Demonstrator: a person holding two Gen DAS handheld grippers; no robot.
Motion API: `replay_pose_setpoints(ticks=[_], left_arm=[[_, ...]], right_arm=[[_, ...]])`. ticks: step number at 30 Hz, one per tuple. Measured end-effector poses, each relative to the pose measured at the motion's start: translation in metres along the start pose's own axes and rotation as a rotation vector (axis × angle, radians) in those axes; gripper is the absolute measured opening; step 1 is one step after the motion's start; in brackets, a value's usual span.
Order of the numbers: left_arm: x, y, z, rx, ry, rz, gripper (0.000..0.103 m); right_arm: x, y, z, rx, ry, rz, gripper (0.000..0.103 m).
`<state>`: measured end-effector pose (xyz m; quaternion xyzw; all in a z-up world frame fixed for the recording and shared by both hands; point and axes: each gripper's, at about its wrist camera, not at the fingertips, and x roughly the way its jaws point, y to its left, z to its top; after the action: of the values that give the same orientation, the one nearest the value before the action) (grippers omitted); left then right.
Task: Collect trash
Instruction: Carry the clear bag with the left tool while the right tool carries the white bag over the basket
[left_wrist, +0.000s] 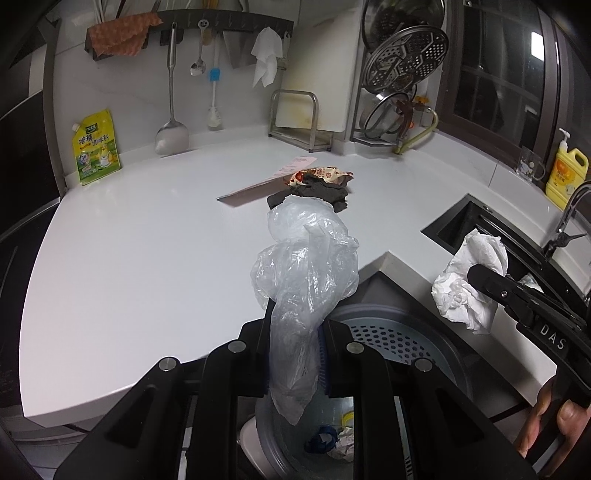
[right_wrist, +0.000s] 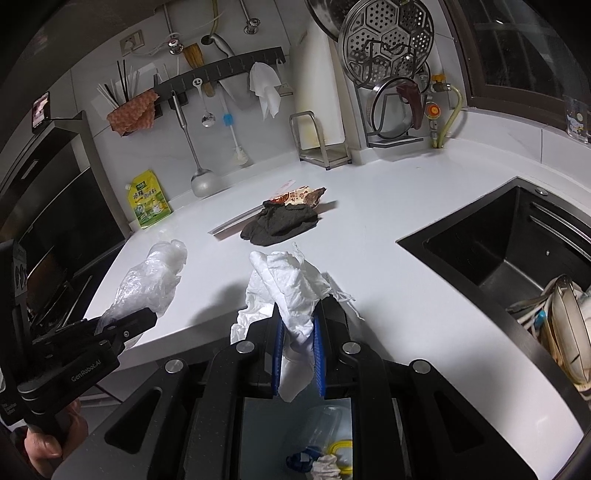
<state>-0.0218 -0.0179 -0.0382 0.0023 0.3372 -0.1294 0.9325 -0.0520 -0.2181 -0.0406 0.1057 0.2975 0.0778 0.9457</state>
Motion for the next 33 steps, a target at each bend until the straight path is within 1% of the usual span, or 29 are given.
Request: replay_pose_setpoints(ticks=[9,16,25,33], left_arm=[[-0.010,-0.007,-0.020,0.011,0.015,-0.001,0.019],[-0.011,-0.013,-0.037,0.018,0.037,-0.010,0.019],[-0.007,-0.027,-0.058,0.048,0.075,-0.031,0.019],[0.003,-0.036,-0.074,0.066,0.122,-0.047,0.019]], right_arm=[[-0.012,0.001,-0.027,0.018,0.023,0.003,0.014],[-0.021,-0.003,-0.047,0.040,0.043,-0.002,0.014],[-0.021,-0.008,-0.069,0.053,0.081,-0.020,0.014],[-0.013,-0.014,-0.086,0.058,0.130,-0.039,0.014]])
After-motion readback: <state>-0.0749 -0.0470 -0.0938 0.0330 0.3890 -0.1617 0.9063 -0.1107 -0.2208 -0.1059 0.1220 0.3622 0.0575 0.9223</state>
